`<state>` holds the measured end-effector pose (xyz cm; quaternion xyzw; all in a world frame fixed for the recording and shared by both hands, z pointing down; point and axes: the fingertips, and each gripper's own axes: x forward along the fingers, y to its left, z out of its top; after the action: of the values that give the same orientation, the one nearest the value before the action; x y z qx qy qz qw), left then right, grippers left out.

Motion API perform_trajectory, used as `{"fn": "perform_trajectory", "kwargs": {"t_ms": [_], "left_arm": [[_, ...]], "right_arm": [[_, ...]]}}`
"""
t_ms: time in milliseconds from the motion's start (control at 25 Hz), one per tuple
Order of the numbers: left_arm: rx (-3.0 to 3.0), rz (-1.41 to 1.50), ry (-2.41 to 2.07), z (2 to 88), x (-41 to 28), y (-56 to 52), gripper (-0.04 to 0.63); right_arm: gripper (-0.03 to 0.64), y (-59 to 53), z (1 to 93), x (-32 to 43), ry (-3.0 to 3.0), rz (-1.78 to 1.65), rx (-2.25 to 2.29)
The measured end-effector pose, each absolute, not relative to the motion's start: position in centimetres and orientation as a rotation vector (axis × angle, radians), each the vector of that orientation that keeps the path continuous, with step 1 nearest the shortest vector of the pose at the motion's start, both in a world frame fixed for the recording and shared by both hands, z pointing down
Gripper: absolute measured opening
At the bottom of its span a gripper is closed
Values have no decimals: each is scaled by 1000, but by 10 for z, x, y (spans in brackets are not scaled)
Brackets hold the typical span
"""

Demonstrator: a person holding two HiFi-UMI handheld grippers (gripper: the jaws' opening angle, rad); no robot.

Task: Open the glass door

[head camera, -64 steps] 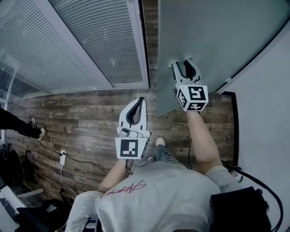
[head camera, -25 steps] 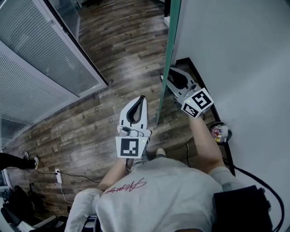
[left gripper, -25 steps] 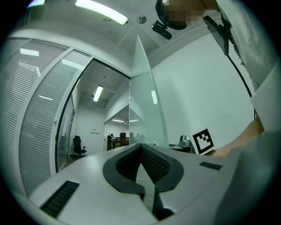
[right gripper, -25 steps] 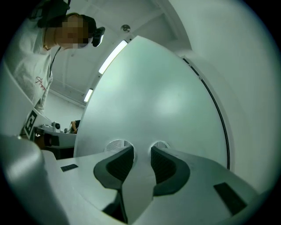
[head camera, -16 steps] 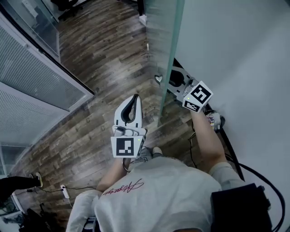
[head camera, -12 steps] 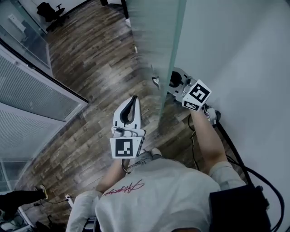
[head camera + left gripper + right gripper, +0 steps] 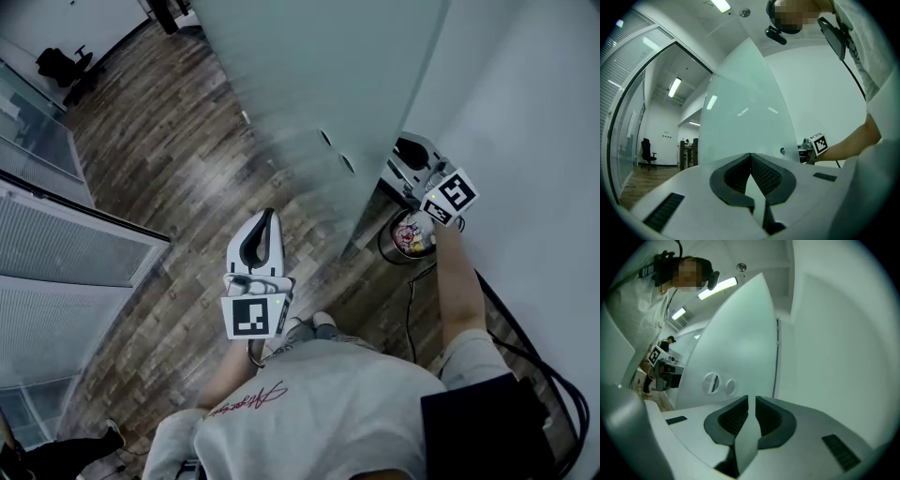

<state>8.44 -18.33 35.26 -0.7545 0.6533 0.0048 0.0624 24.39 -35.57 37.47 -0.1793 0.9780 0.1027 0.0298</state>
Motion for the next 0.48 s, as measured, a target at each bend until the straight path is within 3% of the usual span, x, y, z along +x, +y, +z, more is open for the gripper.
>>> {"fn": "perform_trajectory", "kwargs": {"t_ms": [80,480], "left_arm": [[-2293,31,1949,353,90,-191,7],[-2414,141,1786,340,138,-230,7]], "right_arm": [[43,-363,370,272,2976,391,-745],[15,-354,364,327,2810,334,-1164]]}}
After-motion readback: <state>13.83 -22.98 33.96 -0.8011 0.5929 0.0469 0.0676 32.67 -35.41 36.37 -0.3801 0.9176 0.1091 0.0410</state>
